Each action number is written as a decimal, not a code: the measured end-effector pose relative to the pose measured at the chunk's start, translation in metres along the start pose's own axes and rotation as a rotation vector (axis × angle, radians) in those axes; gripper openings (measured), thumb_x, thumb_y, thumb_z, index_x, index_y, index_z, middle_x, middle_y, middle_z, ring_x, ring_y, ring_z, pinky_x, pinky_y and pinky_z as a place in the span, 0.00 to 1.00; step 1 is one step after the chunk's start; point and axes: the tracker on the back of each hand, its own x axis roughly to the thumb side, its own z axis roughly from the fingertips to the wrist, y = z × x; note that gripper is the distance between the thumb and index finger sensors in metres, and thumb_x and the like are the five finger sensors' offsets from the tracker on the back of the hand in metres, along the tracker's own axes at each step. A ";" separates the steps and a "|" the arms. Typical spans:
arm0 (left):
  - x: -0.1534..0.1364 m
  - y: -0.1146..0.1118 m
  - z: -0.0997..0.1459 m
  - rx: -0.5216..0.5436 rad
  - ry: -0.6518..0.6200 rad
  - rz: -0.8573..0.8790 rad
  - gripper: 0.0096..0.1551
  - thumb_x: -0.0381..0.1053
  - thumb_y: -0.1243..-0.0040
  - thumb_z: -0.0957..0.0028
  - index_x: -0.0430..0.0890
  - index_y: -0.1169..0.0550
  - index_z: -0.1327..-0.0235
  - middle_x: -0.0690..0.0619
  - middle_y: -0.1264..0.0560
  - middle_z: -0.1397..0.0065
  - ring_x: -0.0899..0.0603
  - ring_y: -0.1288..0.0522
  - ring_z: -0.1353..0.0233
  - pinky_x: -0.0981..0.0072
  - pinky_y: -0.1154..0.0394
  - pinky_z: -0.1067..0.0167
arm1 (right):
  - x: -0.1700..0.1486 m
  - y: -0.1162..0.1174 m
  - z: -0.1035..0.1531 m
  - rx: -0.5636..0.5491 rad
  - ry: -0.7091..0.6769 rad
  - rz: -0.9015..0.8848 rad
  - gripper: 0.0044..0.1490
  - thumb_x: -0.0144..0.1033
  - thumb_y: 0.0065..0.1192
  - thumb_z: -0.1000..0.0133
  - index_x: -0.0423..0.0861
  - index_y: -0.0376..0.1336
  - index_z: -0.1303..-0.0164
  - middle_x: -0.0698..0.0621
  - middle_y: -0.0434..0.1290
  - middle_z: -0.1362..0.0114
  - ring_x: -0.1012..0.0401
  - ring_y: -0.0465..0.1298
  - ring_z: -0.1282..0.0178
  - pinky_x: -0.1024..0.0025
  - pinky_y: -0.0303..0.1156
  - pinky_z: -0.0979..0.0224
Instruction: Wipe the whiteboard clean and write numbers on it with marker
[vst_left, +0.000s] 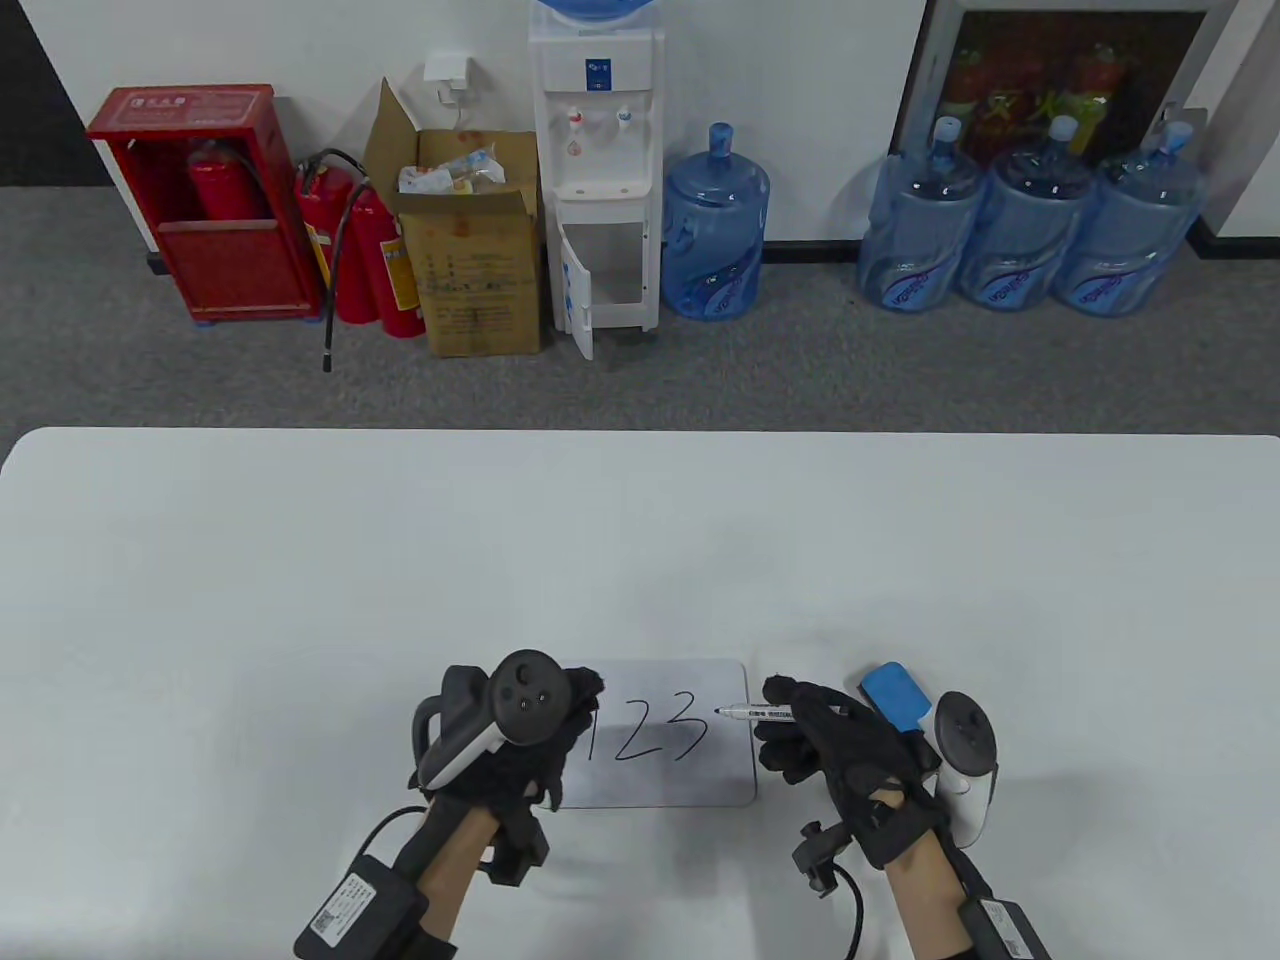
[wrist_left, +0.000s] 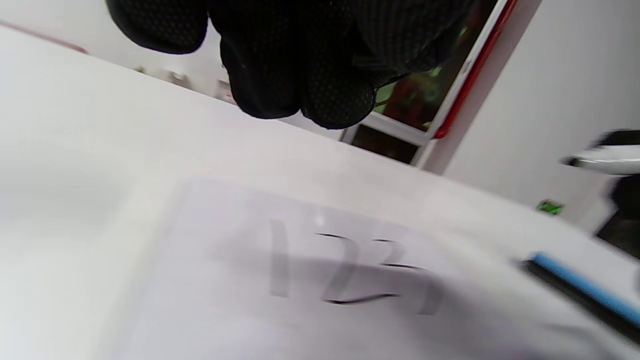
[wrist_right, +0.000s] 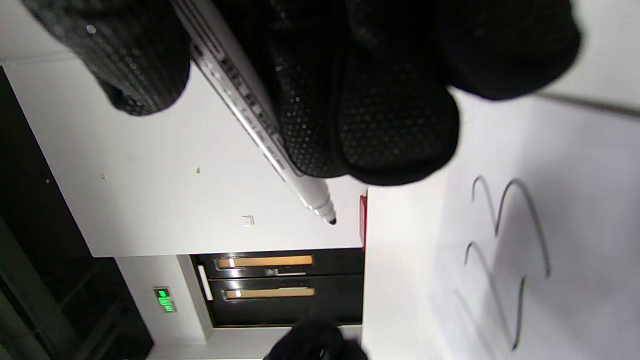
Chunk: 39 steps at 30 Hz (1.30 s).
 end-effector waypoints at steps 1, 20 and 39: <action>0.006 -0.006 0.000 0.016 -0.026 0.049 0.28 0.52 0.42 0.48 0.58 0.27 0.31 0.54 0.20 0.32 0.41 0.21 0.33 0.35 0.34 0.29 | -0.001 0.004 0.000 0.013 0.005 -0.029 0.39 0.58 0.64 0.49 0.41 0.71 0.38 0.44 0.80 0.44 0.54 0.84 0.54 0.52 0.76 0.52; 0.018 -0.033 0.008 0.092 -0.191 0.107 0.27 0.53 0.40 0.49 0.59 0.25 0.33 0.54 0.19 0.33 0.42 0.21 0.34 0.35 0.34 0.29 | -0.011 0.029 0.000 0.163 0.053 -0.036 0.40 0.60 0.62 0.48 0.43 0.69 0.34 0.46 0.79 0.40 0.54 0.83 0.48 0.51 0.75 0.47; 0.024 -0.029 0.012 0.096 -0.280 0.246 0.24 0.50 0.42 0.49 0.53 0.21 0.38 0.50 0.16 0.39 0.39 0.20 0.40 0.34 0.33 0.30 | -0.006 0.046 0.001 0.276 0.061 -0.064 0.35 0.56 0.62 0.45 0.48 0.68 0.33 0.47 0.77 0.38 0.54 0.81 0.43 0.50 0.73 0.43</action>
